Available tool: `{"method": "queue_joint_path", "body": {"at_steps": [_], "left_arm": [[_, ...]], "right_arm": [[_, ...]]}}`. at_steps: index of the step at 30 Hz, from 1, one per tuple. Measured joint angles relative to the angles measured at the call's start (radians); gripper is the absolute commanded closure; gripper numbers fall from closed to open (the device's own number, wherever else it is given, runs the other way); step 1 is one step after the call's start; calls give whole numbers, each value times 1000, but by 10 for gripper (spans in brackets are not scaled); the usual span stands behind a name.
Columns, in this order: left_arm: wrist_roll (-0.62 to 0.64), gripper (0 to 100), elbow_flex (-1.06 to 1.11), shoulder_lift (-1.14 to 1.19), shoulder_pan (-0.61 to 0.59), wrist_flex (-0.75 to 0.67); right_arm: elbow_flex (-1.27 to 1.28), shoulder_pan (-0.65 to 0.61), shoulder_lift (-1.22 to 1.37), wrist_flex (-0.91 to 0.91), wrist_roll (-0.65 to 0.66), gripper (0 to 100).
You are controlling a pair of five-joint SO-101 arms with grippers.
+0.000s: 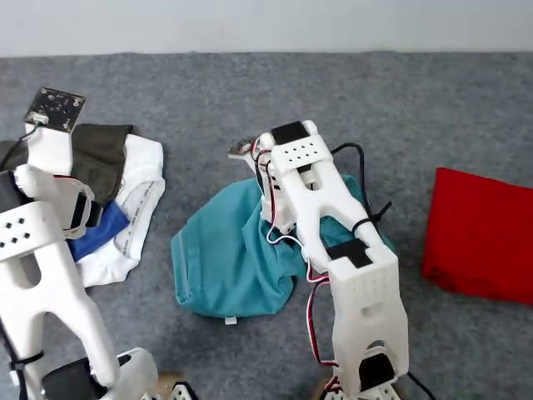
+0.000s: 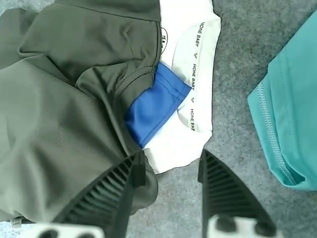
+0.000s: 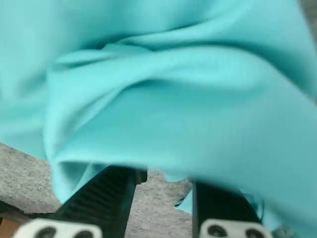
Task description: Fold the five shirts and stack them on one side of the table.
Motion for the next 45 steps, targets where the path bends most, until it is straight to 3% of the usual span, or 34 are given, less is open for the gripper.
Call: {"method": "queue_joint_path", "body": {"at_steps": [14,25,31,36,45], "left_arm": [[0,823,0,0,0,0],[0,823,51,0,0,-21],[0,823,130,-3,5,-48],[0,823,173,-3,86,-48],[0,822,367,-3,365,-138]], "right_arm": [[0,40,21,5,60,974],[0,80,-216,8,183,989],[55,178,-413,8,259,989],[304,298,-671,8,321,989],[675,549,-1069,8,436,989]]}}
